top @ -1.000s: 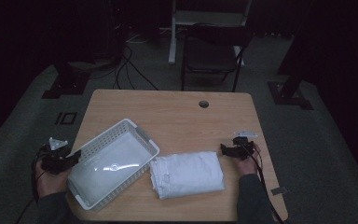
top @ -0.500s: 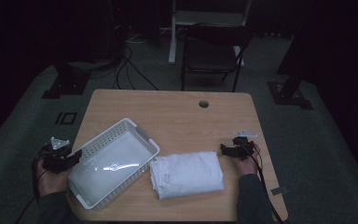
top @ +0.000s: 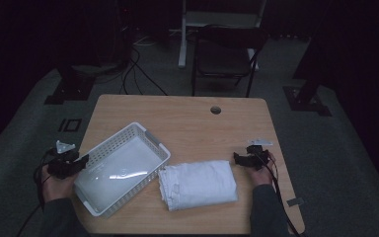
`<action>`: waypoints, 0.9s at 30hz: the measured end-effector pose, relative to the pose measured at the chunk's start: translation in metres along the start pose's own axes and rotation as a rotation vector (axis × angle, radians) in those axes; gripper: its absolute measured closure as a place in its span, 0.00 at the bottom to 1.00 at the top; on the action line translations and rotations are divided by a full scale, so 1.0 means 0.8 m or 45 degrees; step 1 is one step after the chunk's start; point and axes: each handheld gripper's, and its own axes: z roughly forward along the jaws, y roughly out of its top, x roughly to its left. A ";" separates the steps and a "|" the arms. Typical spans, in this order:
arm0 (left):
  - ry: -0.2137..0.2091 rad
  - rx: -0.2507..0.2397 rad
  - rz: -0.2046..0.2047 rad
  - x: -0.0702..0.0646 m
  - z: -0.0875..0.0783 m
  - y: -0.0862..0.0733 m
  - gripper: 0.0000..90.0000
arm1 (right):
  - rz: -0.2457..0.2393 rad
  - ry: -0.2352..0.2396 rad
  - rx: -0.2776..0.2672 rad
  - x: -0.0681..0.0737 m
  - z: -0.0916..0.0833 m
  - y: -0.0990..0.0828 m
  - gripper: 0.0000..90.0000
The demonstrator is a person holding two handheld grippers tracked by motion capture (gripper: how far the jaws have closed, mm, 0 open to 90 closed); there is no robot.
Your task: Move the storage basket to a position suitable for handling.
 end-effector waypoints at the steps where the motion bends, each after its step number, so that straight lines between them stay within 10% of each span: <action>1: -0.004 0.001 0.004 0.000 0.001 0.001 0.65 | -0.001 0.000 0.000 0.000 0.000 0.000 0.13; 27: -0.009 0.065 0.145 -0.029 0.054 0.068 0.63 | 0.000 -0.001 0.000 0.001 -0.001 -0.001 0.13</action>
